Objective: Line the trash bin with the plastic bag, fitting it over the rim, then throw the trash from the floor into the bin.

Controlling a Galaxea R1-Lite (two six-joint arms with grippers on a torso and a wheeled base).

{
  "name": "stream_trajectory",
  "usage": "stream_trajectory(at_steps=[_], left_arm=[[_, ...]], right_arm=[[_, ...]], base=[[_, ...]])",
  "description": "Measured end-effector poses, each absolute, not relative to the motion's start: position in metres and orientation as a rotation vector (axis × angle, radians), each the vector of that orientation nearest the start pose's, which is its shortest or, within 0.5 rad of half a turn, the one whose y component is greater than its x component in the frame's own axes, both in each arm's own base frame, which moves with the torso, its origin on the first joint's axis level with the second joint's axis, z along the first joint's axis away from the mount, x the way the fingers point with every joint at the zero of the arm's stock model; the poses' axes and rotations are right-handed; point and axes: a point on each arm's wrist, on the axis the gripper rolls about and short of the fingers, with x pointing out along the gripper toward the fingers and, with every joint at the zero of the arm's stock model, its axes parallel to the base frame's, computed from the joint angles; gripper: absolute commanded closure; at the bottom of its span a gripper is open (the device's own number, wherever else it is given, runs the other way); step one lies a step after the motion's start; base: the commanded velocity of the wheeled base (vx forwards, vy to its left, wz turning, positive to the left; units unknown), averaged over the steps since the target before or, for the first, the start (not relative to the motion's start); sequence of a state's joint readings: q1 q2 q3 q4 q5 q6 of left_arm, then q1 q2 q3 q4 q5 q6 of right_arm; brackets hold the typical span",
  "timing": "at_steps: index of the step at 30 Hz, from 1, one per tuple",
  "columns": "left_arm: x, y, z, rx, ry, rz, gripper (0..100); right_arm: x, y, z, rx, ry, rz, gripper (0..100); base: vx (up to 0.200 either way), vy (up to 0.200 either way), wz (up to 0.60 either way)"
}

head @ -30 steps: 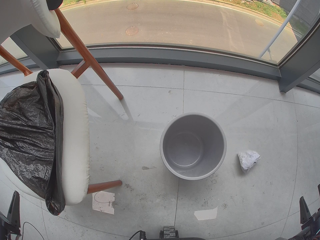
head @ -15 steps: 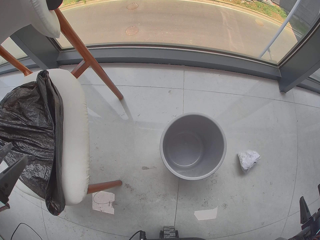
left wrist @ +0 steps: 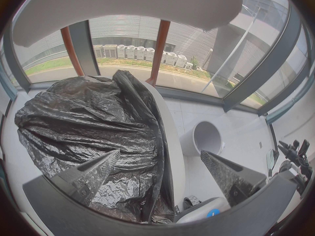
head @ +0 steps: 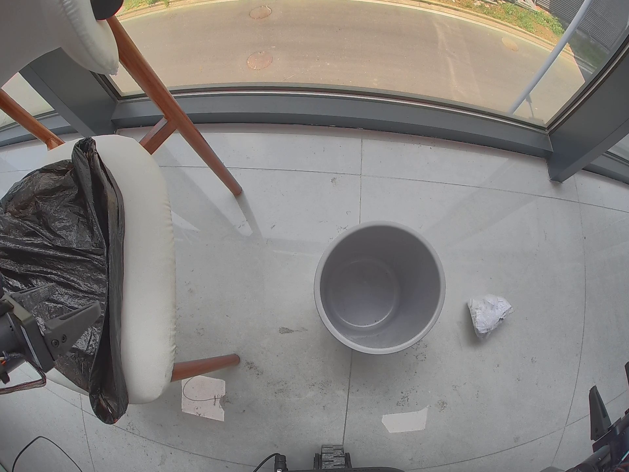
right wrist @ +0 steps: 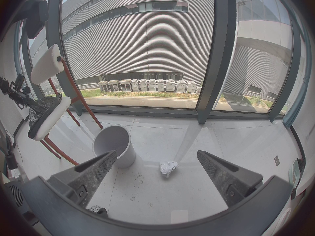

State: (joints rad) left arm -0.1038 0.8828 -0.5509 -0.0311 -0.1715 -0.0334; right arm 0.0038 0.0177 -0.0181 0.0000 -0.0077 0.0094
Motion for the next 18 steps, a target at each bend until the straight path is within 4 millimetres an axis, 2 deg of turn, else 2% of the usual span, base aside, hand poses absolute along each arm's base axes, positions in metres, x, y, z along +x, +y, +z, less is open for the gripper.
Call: stream_trajectory(at_steps=[12,18], left_arm=[[0.150,-0.025,0.229,0.000,0.328,-0.181,0],[0.169,-0.029,0.227,0.008,0.352,-0.165,0]], right_arm=[[-0.023,0.000,0.081,0.009,0.000,-0.003,0],[-0.023,0.000,0.081,0.009,0.000,-0.003,0]], base=[[0.000,0.000,0.00],[0.000,0.000,0.00]])
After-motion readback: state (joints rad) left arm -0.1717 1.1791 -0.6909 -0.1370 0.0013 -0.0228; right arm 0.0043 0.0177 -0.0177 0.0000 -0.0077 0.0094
